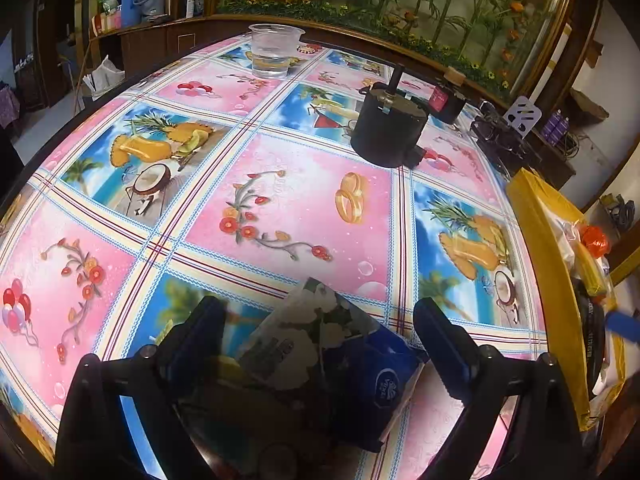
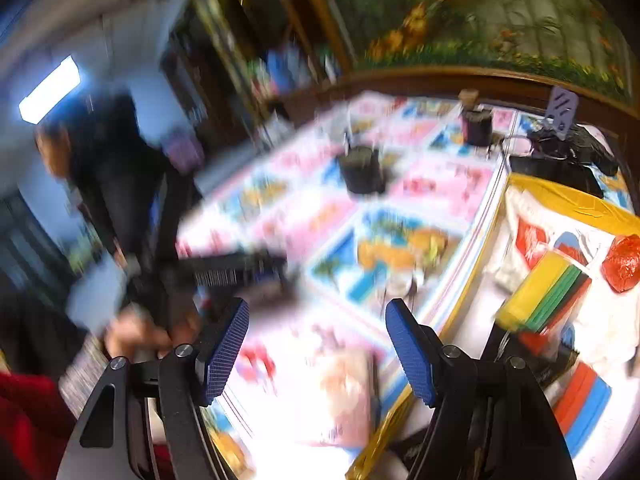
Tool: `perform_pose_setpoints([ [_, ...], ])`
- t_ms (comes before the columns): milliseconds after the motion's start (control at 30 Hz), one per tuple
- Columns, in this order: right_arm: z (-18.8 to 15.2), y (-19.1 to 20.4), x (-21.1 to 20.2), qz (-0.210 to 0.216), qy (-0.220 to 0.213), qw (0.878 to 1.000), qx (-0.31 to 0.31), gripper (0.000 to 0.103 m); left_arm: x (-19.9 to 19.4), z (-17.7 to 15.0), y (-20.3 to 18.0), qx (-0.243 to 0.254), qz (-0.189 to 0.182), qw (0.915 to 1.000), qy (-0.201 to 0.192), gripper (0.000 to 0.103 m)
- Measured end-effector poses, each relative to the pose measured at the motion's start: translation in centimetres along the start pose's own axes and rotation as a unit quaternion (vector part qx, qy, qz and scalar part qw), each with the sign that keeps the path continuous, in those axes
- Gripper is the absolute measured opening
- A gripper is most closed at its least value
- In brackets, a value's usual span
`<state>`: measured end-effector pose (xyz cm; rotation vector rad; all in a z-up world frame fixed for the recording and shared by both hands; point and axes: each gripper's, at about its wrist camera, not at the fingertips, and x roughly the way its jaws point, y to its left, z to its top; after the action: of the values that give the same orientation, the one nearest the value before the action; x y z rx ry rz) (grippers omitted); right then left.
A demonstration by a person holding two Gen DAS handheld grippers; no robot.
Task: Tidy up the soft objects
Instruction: 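Grasp the blue Vinda tissue pack with left gripper while right grasps the pink rose tissue pack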
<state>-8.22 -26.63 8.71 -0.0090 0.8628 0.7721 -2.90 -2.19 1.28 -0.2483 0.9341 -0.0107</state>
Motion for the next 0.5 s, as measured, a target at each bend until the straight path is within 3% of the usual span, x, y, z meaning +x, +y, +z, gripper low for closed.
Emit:
perform_pose_setpoints([
  [67, -0.5, 1.9, 1.8, -0.035, 0.061, 0.996, -0.048, 0.075, 0.0, 0.0, 0.0, -0.007, -0.008, 0.9999, -0.003, 0.096],
  [200, -1.7, 3.5, 4.9, -0.103, 0.163, 0.974, -0.123, 0.075, 0.0, 0.0, 0.4, -0.015, -0.02, 0.9997, -0.007, 0.096],
  [300, -2.6, 3.2, 6.7, -0.114, 0.209, 0.961, -0.139, 0.075, -0.2, -0.1, 0.8, -0.02, -0.026, 0.9994, -0.009, 0.096],
  [367, -3.2, 3.1, 7.9, -0.125, 0.23, 0.954, -0.148, 0.075, -0.4, -0.1, 1.1, -0.026, -0.036, 0.9989, -0.012, 0.096],
  [433, -3.4, 3.0, 8.2, -0.116, 0.232, 0.955, -0.143, 0.074, -0.6, -0.2, 1.2, -0.028, -0.044, 0.9985, -0.015, 0.096],
  [467, -3.2, 3.1, 8.1, -0.118, 0.227, 0.956, -0.143, 0.055, -0.6, -0.2, 1.3, -0.028, -0.047, 0.9984, -0.016, 0.096],
  [500, -3.0, 3.2, 8.1, -0.108, 0.223, 0.959, -0.135, 0.055, -0.8, -0.2, 1.3, -0.026, -0.049, 0.9983, -0.017, 0.096],
])
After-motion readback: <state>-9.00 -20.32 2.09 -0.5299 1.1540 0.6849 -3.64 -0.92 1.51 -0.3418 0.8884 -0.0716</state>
